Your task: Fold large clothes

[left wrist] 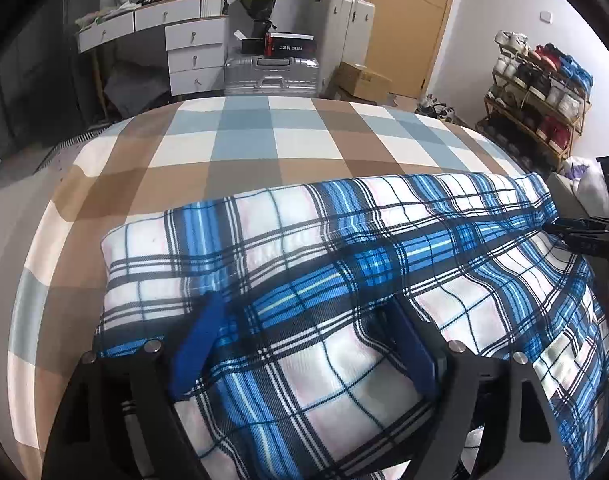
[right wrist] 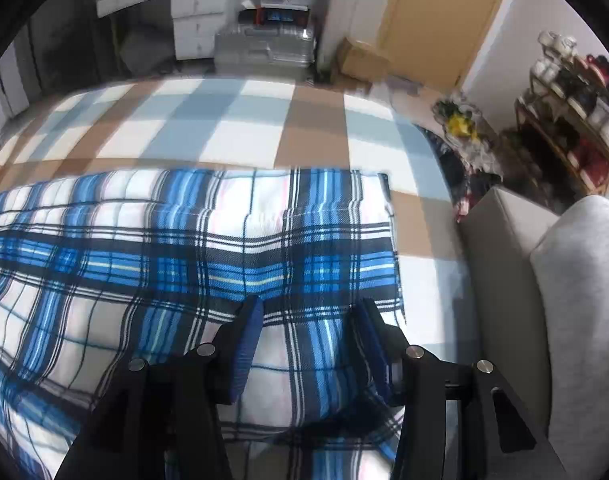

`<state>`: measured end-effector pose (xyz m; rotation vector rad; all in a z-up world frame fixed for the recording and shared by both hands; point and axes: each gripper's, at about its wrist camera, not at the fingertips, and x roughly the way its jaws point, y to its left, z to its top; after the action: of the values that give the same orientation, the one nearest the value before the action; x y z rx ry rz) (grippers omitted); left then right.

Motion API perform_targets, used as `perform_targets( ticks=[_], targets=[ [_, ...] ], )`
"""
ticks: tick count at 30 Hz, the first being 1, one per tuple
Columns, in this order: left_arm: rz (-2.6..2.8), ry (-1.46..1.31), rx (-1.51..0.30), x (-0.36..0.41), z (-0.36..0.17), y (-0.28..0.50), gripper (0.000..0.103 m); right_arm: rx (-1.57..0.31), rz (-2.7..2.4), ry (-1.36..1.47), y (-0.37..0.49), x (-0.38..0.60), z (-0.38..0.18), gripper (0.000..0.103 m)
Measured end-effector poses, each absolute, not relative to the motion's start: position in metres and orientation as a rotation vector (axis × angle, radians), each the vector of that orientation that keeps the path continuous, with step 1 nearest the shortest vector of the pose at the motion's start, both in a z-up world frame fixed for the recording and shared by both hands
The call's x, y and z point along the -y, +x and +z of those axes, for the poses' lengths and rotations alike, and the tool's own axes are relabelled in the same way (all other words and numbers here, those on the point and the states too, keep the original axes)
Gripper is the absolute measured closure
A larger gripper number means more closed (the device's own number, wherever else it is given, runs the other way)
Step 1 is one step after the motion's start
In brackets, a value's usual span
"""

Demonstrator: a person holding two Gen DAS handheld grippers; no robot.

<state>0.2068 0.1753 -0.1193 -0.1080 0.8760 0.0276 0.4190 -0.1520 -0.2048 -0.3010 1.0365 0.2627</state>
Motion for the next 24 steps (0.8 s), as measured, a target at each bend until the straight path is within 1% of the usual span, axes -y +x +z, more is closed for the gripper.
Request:
perform_targets(
  ticks=[2, 5, 6, 7, 8, 10, 12, 14, 15, 16, 18, 19, 24],
  targets=[
    [0.022, -0.109, -0.888, -0.177, -0.113, 0.202, 0.025, -1.032, 0.280, -0.298, 0.412, 0.157, -0.193, 0.055],
    [-0.003, -0.162, -0.781, -0.185, -0.077, 0.180, 0.025, -0.963, 0.323, -0.285, 0.399, 0.164, -0.171, 0.055],
    [-0.010, -0.141, -0.784, -0.183, -0.070, 0.180, 0.025, -0.948, 0.326, -0.287, 0.396, 0.164, -0.168, 0.053],
    [-0.008, -0.122, -0.809, -0.181, -0.069, 0.184, 0.025, -0.948, 0.324, -0.300, 0.396, 0.165, -0.167, 0.050],
    [-0.007, -0.116, -0.847, -0.181, -0.072, 0.191, 0.025, -0.967, 0.324, -0.312, 0.396, 0.164, -0.174, 0.045],
    [0.017, -0.120, -0.950, -0.185, -0.091, 0.207, 0.025, -1.066, 0.342, -0.342, 0.404, 0.156, -0.205, 0.045],
    [0.040, -0.144, -1.070, -0.189, -0.117, 0.220, 0.026, -1.048, 0.363, -0.334, 0.401, 0.159, -0.203, 0.044],
    [0.050, -0.005, -1.061, -0.178, -0.118, 0.226, 0.024, -1.053, 0.369, -0.347, 0.401, 0.157, -0.200, 0.046],
    [0.052, 0.015, -1.093, -0.176, -0.123, 0.232, 0.023, -1.044, 0.372, -0.355, 0.400, 0.155, -0.198, 0.046],
    [0.056, 0.014, -1.094, -0.178, -0.123, 0.236, 0.019, -1.034, 0.377, -0.366, 0.400, 0.152, -0.197, 0.047],
    [0.056, 0.046, -1.103, -0.179, -0.125, 0.250, 0.015, -1.019, 0.391, -0.375, 0.404, 0.146, -0.195, 0.051],
    [0.051, 0.060, -1.104, -0.180, -0.126, 0.256, 0.013, -1.019, 0.390, -0.367, 0.405, 0.144, -0.194, 0.052],
    [0.012, 0.095, -1.116, -0.200, -0.126, 0.295, 0.012, -1.036, 0.401, -0.269, 0.418, 0.141, -0.195, 0.053]
  ],
)
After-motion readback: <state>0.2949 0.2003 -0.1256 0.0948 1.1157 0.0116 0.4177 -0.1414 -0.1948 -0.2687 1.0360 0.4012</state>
